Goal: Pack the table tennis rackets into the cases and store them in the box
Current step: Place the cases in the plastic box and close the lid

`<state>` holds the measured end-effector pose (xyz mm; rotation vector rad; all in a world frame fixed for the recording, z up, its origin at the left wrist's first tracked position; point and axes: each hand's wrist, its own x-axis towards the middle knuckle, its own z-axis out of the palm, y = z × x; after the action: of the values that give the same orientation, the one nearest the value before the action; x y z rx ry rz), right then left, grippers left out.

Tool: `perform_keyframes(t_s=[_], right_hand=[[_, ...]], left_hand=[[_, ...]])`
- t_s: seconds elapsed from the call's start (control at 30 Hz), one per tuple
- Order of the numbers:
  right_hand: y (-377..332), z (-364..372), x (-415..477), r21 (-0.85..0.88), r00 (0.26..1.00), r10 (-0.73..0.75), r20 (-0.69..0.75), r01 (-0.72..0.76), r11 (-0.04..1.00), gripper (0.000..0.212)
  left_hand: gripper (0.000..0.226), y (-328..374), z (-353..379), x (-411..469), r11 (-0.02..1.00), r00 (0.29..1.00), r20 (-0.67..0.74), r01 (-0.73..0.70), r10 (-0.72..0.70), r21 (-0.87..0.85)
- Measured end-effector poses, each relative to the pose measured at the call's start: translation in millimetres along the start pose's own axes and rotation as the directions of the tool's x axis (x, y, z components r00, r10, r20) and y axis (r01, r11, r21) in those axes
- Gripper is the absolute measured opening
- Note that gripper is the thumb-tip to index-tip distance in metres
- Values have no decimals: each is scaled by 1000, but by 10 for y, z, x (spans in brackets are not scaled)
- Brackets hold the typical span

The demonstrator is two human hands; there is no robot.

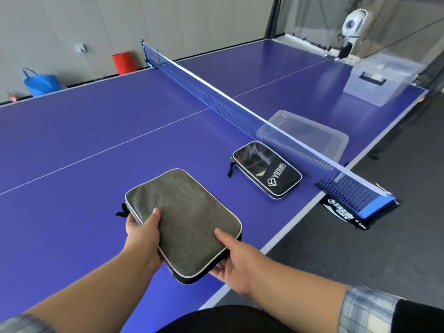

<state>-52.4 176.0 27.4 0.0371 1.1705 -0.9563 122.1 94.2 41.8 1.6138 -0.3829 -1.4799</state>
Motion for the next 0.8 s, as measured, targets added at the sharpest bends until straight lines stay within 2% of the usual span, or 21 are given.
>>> perform_keyframes(t_s=[0.23, 0.4, 0.63, 0.8], right_hand=[[-1167, -1041, 114, -55, 996, -70, 46, 73, 996, 19], [-1674, -1649, 268, -10, 999, -39, 31, 39, 999, 27], [-2074, -2010, 642, 86, 999, -43, 1, 43, 995, 33], [-2314, -2024, 1174, -31, 971, -186, -150, 184, 982, 34]], left_hand=[[69, -384, 1462, -146, 999, 1000, -12, 27, -27, -30], [65, -516, 2040, 93, 998, 997, -47, 57, -57, -10], [43, -388, 2567, 550, 980, 999, 22, 30, -35, 198], [35, -257, 3039, 1226, 923, 992, 122, -29, -19, 384]])
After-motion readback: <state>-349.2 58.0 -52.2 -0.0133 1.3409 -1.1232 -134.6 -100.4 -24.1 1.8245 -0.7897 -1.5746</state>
